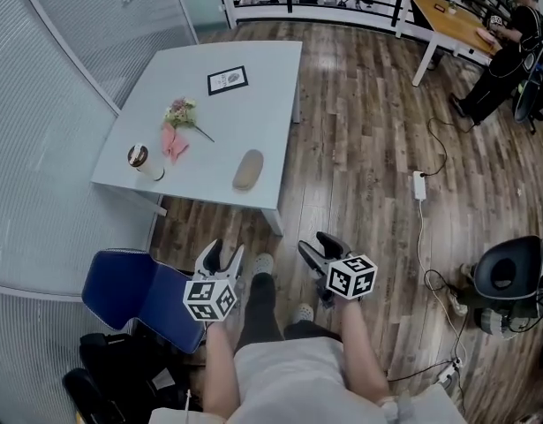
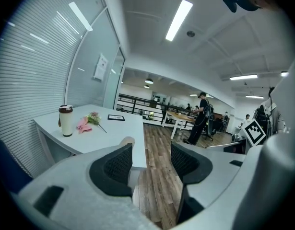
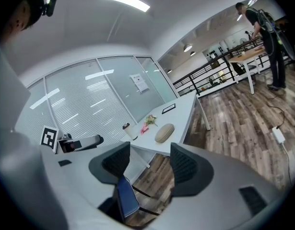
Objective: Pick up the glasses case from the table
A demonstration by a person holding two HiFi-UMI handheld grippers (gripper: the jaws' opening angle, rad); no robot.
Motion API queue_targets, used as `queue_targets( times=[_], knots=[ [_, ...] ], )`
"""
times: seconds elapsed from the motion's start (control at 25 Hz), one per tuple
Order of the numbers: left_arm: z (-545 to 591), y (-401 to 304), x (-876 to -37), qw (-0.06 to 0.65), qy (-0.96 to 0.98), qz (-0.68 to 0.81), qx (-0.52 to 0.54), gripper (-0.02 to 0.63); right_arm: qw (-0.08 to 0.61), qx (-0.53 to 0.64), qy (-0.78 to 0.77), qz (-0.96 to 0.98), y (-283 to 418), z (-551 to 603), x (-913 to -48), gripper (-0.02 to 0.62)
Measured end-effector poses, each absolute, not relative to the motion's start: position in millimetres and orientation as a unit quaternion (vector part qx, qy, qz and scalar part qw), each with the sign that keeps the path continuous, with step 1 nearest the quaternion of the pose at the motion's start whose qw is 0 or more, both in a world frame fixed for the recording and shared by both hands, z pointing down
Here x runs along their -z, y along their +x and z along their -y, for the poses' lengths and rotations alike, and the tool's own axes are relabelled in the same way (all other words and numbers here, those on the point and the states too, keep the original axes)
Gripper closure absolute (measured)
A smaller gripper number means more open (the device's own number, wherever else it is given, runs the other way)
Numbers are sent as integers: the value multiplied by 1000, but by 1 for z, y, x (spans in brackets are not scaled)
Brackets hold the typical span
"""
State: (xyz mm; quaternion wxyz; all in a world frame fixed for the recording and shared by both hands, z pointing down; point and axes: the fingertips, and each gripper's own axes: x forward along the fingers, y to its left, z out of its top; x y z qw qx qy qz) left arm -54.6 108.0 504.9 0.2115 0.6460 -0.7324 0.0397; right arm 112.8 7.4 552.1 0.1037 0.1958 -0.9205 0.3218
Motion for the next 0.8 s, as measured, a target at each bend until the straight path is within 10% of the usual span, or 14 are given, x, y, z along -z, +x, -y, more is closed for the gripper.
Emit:
queue_targets(
  times=[0.8],
  knots=[
    [51,-183,-511,228,691,684,-62,357,90,-349,246,900,-10,116,-558,345]
  ],
)
